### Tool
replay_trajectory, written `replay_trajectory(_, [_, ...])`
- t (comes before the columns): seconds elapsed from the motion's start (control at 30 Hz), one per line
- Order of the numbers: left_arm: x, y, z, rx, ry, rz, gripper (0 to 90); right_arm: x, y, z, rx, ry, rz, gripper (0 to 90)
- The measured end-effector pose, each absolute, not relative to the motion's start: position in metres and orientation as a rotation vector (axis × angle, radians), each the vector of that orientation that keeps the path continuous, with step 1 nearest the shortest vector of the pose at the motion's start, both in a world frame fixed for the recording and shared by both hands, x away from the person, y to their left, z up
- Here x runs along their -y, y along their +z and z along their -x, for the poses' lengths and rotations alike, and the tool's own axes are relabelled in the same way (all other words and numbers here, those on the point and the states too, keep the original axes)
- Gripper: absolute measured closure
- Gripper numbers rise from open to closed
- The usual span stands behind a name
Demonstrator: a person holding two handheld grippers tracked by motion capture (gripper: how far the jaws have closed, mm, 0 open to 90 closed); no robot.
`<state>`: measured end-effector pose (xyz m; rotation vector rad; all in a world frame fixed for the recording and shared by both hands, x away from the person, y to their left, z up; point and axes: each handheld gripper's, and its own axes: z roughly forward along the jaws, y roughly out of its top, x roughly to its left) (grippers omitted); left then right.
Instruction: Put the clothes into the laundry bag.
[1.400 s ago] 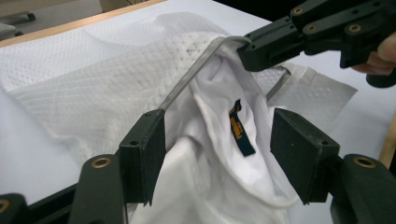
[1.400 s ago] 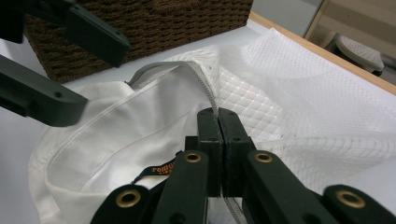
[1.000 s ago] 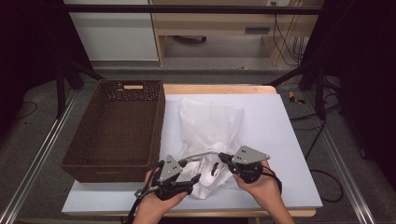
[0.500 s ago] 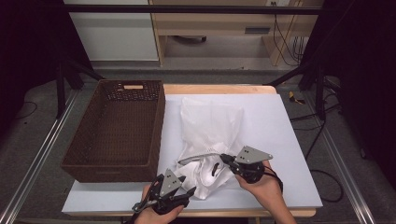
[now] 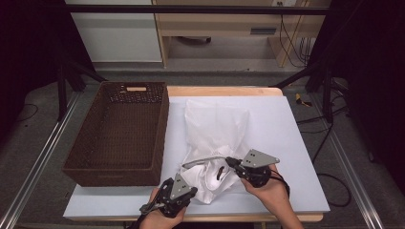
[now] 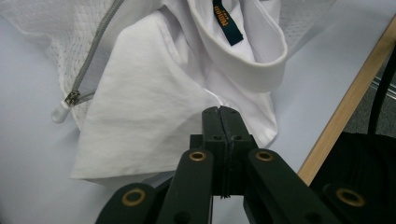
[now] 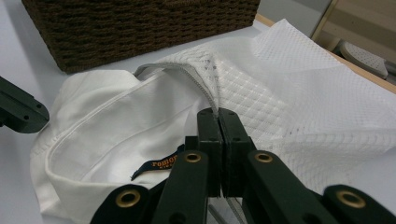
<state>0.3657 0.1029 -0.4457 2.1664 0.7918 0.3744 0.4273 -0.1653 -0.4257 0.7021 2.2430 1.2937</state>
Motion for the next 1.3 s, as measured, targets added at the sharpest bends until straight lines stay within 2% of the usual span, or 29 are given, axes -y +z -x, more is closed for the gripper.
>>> replay_trajectory(0.53, [-0.109,-0.444,-0.367,-0.802,0.370,-2.224,90.0,0.167,-0.427,-0.428,-2.239,1.305,-0.705,89.2])
replay_trajectory(0.8, [-0.115,-0.451,-0.374,-0.827,0.496,-2.298,90.0,0.166,-0.427,-0.428,-2.245,1.304,-0.701,89.1])
replay_trajectory(0.9, [-0.109,-0.458,-0.383,-0.828,0.402,-2.274,90.0,0.166,-0.428,-0.428,-2.246,1.305,-0.701,89.1])
replay_trajectory(1.0, [-0.103,-0.461,-0.388,-0.798,0.375,-2.299,90.0,0.164,-0.428,-0.428,-2.250,1.305,-0.701,89.1])
replay_trajectory(1.07, [-0.097,-0.466,-0.396,-0.769,0.291,-2.282,90.0,0.164,-0.428,-0.428,-2.251,1.305,-0.703,89.2])
replay_trajectory(1.3, [-0.082,-0.471,-0.407,-0.724,0.217,-2.261,90.0,0.162,-0.429,-0.428,-2.255,1.297,-0.707,89.2])
